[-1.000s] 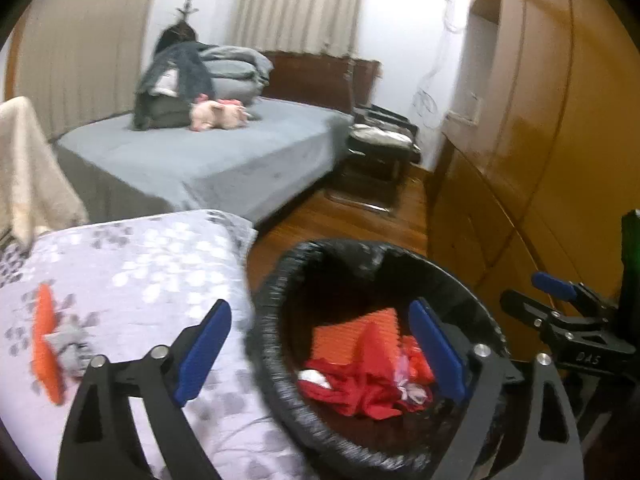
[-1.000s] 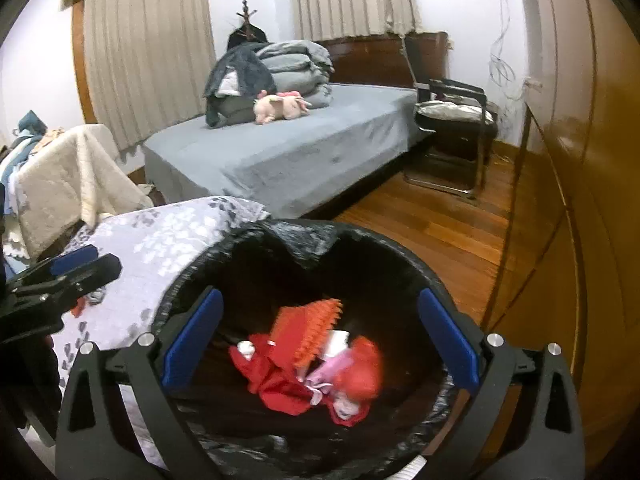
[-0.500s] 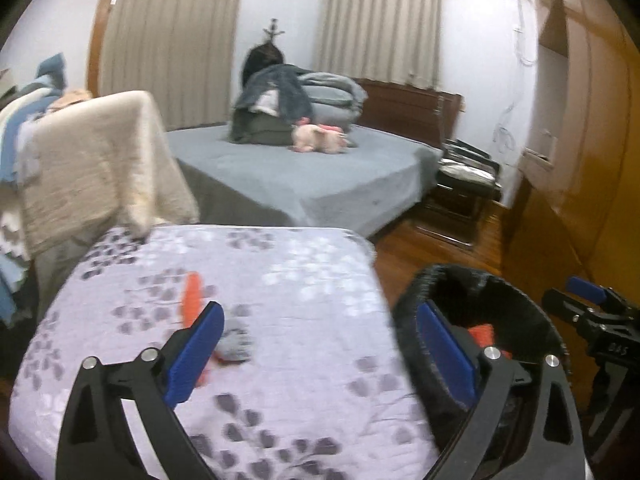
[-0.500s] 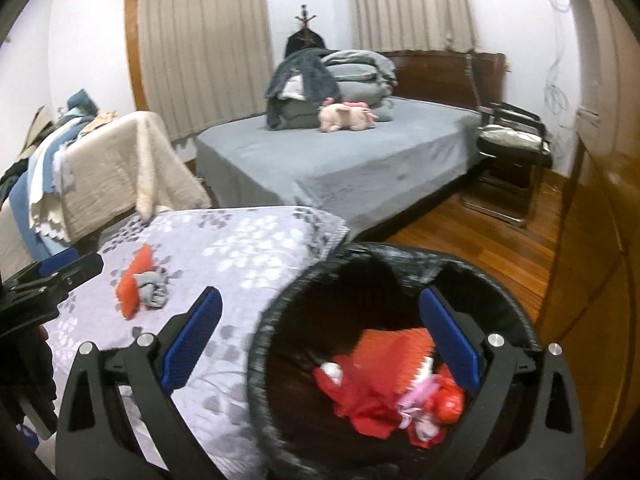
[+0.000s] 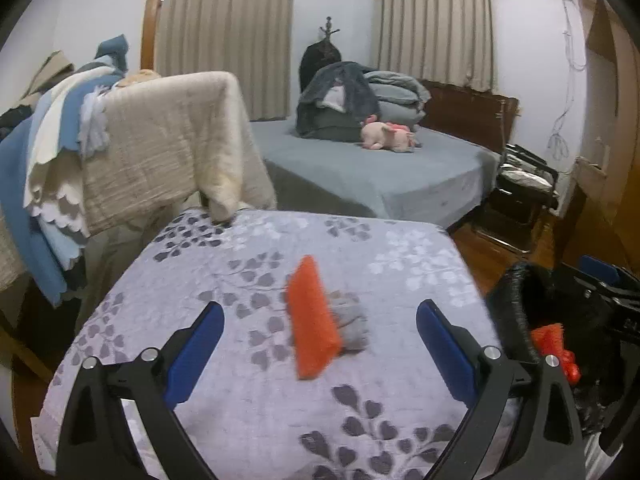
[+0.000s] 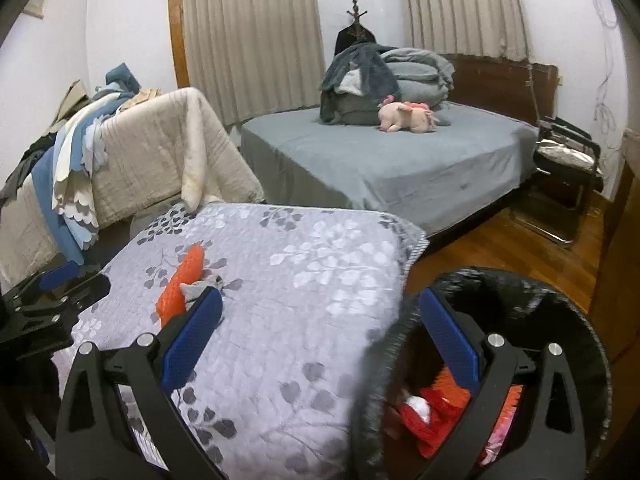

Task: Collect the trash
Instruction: 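Move both tools back over the orange scrubber and grey sock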

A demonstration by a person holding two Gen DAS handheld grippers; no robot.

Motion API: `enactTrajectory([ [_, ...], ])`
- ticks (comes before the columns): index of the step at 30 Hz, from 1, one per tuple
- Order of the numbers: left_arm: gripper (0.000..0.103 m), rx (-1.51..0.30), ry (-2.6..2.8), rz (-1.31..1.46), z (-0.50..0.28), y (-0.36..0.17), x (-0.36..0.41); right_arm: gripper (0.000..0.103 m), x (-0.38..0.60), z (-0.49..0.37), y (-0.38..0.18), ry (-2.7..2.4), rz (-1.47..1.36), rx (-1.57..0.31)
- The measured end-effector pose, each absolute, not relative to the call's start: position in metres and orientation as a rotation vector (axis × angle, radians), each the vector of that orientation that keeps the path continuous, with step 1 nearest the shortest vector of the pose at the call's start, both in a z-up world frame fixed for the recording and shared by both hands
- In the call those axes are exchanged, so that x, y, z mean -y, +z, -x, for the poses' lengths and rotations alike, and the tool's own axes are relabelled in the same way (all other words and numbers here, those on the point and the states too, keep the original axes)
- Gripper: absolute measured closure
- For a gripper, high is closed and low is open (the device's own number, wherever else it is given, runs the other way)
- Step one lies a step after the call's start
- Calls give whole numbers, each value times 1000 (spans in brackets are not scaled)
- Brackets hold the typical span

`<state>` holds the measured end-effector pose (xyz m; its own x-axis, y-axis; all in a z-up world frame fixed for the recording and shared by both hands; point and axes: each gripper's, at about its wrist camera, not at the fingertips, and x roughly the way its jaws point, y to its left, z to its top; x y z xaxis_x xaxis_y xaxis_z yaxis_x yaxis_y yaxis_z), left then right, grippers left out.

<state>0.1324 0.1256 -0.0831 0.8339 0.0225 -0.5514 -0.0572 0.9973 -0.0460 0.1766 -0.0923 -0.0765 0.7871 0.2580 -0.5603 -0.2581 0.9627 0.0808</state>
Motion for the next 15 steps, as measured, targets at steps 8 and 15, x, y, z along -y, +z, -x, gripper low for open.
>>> enactTrajectory([
  [8,8,-630,87,51,-140,-105,-145,7,59,-208,-105,300,-6,-654],
  [15,9,-689,70,74,-160,-132,-143,7,50,-235,-124,278,-3,-692],
])
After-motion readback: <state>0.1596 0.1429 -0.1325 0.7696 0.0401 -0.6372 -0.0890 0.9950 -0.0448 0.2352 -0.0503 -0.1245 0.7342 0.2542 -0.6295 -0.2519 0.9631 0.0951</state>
